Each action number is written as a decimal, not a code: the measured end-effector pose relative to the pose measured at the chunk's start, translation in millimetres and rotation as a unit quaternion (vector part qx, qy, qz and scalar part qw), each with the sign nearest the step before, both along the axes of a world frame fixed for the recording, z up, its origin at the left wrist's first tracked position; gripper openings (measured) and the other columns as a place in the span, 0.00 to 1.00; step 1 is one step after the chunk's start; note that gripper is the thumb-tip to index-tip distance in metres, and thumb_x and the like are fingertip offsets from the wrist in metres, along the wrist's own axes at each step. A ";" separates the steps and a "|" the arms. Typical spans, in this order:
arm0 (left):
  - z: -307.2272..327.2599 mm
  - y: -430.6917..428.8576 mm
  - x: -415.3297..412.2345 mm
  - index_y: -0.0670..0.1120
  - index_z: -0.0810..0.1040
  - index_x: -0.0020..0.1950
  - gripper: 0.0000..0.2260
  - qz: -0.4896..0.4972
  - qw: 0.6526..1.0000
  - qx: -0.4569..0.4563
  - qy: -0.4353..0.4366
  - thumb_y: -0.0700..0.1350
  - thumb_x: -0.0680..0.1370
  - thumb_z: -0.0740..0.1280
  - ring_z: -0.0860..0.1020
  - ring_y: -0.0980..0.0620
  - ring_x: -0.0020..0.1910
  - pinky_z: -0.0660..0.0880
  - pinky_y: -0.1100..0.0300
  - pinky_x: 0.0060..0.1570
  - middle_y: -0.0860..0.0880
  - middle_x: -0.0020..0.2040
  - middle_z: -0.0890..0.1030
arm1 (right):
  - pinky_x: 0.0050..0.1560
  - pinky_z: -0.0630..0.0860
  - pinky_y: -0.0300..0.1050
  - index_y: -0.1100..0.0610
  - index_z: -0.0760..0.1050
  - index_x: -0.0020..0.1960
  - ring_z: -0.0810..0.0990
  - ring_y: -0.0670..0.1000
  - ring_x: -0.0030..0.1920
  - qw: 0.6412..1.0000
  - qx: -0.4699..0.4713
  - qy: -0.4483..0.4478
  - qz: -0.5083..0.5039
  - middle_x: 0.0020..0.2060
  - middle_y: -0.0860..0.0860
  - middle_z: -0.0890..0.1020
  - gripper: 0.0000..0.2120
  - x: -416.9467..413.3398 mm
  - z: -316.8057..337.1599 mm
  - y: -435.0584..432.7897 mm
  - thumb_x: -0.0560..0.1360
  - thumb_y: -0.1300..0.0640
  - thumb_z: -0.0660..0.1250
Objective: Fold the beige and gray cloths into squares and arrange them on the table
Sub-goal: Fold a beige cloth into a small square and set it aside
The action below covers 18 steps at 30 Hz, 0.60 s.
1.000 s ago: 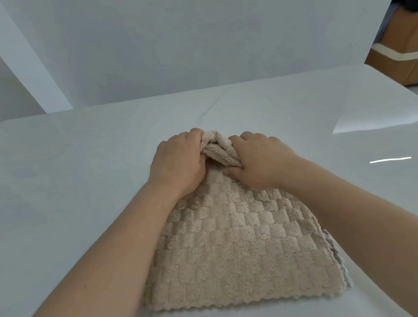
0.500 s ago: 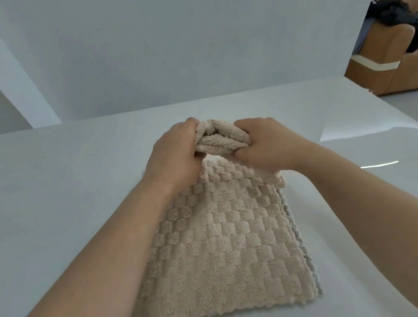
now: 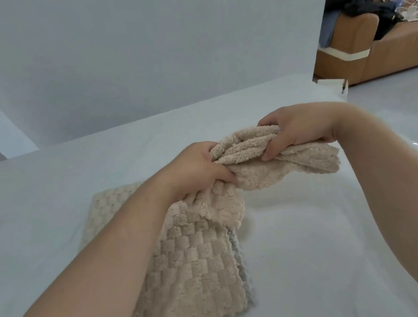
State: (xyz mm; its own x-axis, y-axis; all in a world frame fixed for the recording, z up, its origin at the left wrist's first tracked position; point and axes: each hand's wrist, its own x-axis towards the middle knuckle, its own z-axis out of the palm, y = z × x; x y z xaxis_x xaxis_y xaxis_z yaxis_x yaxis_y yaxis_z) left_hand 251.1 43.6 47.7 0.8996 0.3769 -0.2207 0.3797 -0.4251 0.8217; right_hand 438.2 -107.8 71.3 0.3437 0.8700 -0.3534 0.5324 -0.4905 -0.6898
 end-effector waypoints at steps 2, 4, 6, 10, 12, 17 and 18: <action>-8.5 -15.6 16.9 0.46 0.84 0.53 0.14 -0.003 0.999 -0.047 0.024 0.35 0.69 0.77 0.86 0.45 0.47 0.84 0.48 0.50 0.46 0.48 0.87 | 0.50 0.84 0.55 0.54 0.81 0.55 0.87 0.56 0.47 0.999 -0.038 0.001 0.000 0.47 0.53 0.88 0.17 17.8 -4.2 -12.3 0.69 0.55 0.80; -17.8 -28.8 34.3 0.44 0.84 0.55 0.15 -0.009 0.995 -0.084 0.058 0.34 0.70 0.77 0.86 0.41 0.49 0.83 0.43 0.52 0.42 0.50 0.87 | 0.51 0.84 0.57 0.53 0.81 0.55 0.88 0.56 0.47 0.997 -0.079 -0.005 0.004 0.47 0.53 0.88 0.18 34.7 -9.9 -23.0 0.68 0.53 0.81; -26.4 -36.1 46.3 0.42 0.83 0.56 0.15 -0.034 0.989 -0.097 0.106 0.34 0.71 0.76 0.86 0.40 0.51 0.81 0.41 0.55 0.41 0.51 0.86 | 0.50 0.84 0.56 0.53 0.81 0.55 0.88 0.56 0.46 0.992 -0.120 -0.015 0.017 0.47 0.52 0.88 0.19 45.9 -15.9 -28.5 0.67 0.51 0.81; -40.8 -48.2 68.2 0.45 0.82 0.59 0.16 -0.102 0.974 -0.057 0.194 0.38 0.72 0.76 0.86 0.44 0.52 0.81 0.43 0.56 0.44 0.53 0.87 | 0.55 0.83 0.56 0.54 0.83 0.56 0.88 0.54 0.46 0.979 -0.197 -0.030 0.044 0.45 0.50 0.88 0.24 63.6 -28.8 -38.9 0.65 0.45 0.83; -44.5 -49.9 75.4 0.48 0.82 0.57 0.14 -0.119 0.974 -0.002 0.195 0.41 0.73 0.77 0.86 0.48 0.50 0.82 0.48 0.55 0.49 0.50 0.87 | 0.54 0.83 0.53 0.54 0.84 0.54 0.88 0.53 0.43 0.972 -0.218 -0.062 0.055 0.41 0.48 0.88 0.26 67.7 -34.2 -40.4 0.63 0.40 0.82; -51.0 -46.6 84.5 0.57 0.77 0.55 0.24 -0.146 0.951 0.204 0.178 0.63 0.64 0.79 0.82 0.56 0.50 0.79 0.52 0.55 0.58 0.48 0.84 | 0.38 0.80 0.43 0.54 0.83 0.49 0.84 0.51 0.33 0.972 -0.204 -0.106 0.048 0.33 0.46 0.86 0.29 80.2 -41.3 -40.9 0.59 0.33 0.80; -51.8 -45.9 84.5 0.57 0.75 0.55 0.27 -0.140 0.946 0.230 0.178 0.66 0.63 0.78 0.80 0.56 0.51 0.78 0.53 0.55 0.59 0.49 0.83 | 0.36 0.78 0.43 0.54 0.82 0.49 0.81 0.51 0.32 0.973 -0.198 -0.110 0.047 0.33 0.47 0.85 0.30 83.5 -42.9 -40.0 0.59 0.32 0.79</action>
State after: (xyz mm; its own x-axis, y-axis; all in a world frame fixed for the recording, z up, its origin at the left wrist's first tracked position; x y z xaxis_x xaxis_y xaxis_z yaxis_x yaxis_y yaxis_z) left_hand 335.6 -2.3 -4.1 0.8784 0.2638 -0.3985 0.4162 -0.8322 0.3664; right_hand 521.7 -147.8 28.3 0.3747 0.7123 -0.5935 0.7012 -0.6365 -0.3213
